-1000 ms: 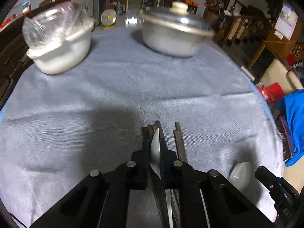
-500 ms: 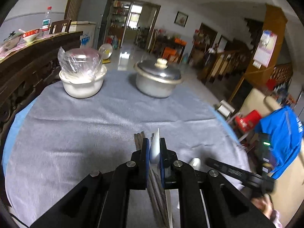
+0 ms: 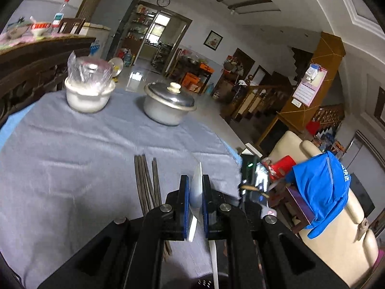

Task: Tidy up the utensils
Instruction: 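Lift both white spoons out of the cup with both tools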

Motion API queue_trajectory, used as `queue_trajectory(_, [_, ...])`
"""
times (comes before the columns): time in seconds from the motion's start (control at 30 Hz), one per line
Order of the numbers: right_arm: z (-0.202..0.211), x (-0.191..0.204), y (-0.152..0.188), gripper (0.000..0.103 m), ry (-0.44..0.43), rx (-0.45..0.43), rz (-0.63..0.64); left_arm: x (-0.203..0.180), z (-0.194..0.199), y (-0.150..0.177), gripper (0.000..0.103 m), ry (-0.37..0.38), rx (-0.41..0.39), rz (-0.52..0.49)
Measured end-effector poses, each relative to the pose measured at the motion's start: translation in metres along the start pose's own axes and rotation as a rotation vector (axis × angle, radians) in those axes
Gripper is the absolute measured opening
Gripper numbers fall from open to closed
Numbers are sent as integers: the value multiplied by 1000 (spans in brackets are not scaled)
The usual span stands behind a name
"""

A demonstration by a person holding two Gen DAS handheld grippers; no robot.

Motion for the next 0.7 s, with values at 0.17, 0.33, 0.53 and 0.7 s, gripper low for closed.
queue_trajectory(0.17, [52, -11, -4, 4, -51, -148, -39, 2, 8, 16, 10, -33, -61, 0])
queue_trajectory(0.33, [134, -19, 0, 4, -127, -347, -66, -4, 14, 29, 10, -90, -98, -62])
queue_trajectory(0.53, [211, 1, 21, 4, -172, -552, -20, -1, 18, 41, 10, -135, -101, -67])
queue_trajectory(0.7, [243, 32, 53, 4, -101, -705, 131, 6, 24, 48, 10, -165, -112, -50])
Point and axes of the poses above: each gripper's, at about its wrist camera, not at the fingertips, and z roughly against the way its jaws point, x to its left, y to its underside, the point moved 7 cm from there along -z, roughly the way its jaws point, and after that the axes turned 12 degrees about y, right-handed, at the moved point
